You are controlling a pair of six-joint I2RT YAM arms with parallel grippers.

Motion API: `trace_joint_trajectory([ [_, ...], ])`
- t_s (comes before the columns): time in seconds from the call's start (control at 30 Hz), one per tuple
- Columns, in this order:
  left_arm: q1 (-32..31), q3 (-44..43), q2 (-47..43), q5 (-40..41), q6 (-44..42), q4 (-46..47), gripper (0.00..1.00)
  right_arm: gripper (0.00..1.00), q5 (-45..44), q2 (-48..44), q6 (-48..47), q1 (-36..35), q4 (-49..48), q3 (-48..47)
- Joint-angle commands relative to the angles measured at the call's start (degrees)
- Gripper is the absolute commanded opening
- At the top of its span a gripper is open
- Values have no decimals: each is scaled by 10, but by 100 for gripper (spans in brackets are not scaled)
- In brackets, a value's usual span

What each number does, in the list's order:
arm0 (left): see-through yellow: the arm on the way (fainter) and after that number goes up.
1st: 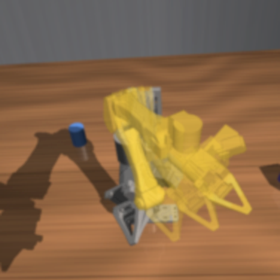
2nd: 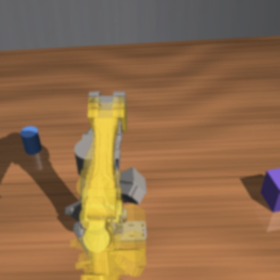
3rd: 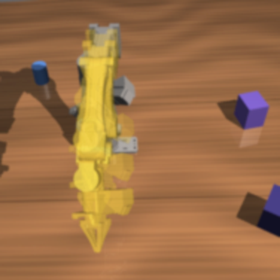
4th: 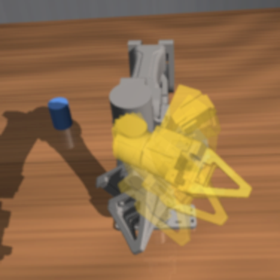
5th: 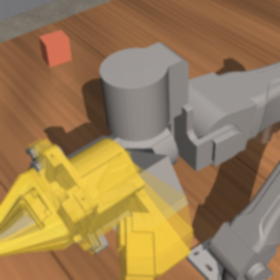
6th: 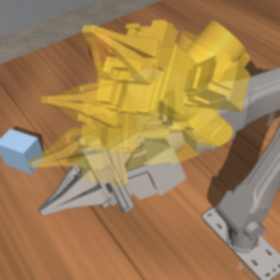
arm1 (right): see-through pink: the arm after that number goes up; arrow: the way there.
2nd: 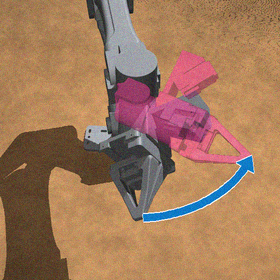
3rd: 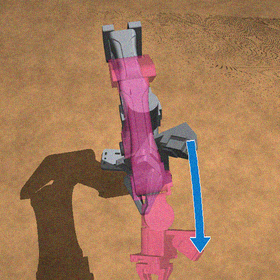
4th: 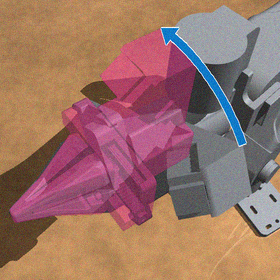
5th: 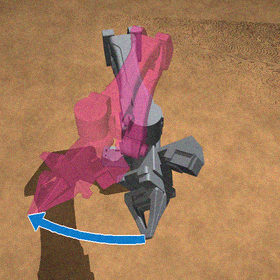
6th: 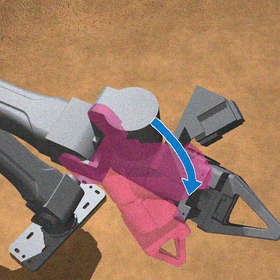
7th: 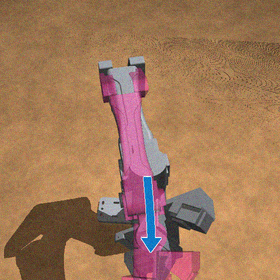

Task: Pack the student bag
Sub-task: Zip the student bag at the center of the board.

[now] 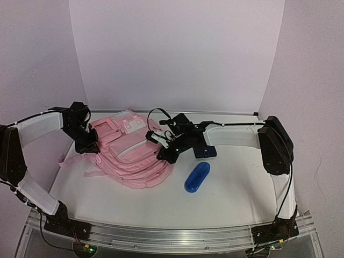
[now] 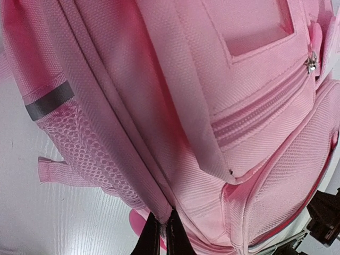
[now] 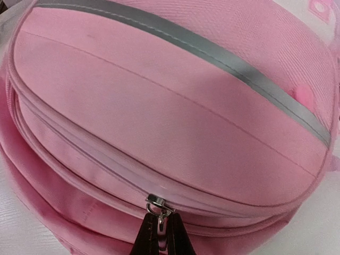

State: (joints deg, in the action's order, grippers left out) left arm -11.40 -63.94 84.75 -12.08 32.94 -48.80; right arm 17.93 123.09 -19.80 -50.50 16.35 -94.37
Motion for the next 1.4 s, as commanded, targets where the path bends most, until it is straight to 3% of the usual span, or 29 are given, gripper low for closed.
trace_joint_trajectory([
  [0.0,26,-1,-43,-19,-46,71,10,0,40,-10,41,20,67,-43],
  [0.17,24,33,-161,-103,4,167,44,0,91,-8,84,-20,73,-60],
  [0.27,10,53,-222,-116,52,165,61,0,100,-9,102,-38,73,-63],
  [0.43,-50,116,-297,-86,169,141,64,0,99,-1,116,-49,73,-78],
  [0.63,-116,203,-348,-27,282,110,62,0,103,2,131,-66,72,-91],
  [0.97,-117,229,-277,-28,285,144,54,0,106,8,148,-82,67,-102],
  [1.17,-117,230,-221,-17,288,152,30,0,100,-1,149,-84,63,-96],
  [1.37,-90,224,-239,38,293,87,5,0,101,-36,118,-42,71,-34],
])
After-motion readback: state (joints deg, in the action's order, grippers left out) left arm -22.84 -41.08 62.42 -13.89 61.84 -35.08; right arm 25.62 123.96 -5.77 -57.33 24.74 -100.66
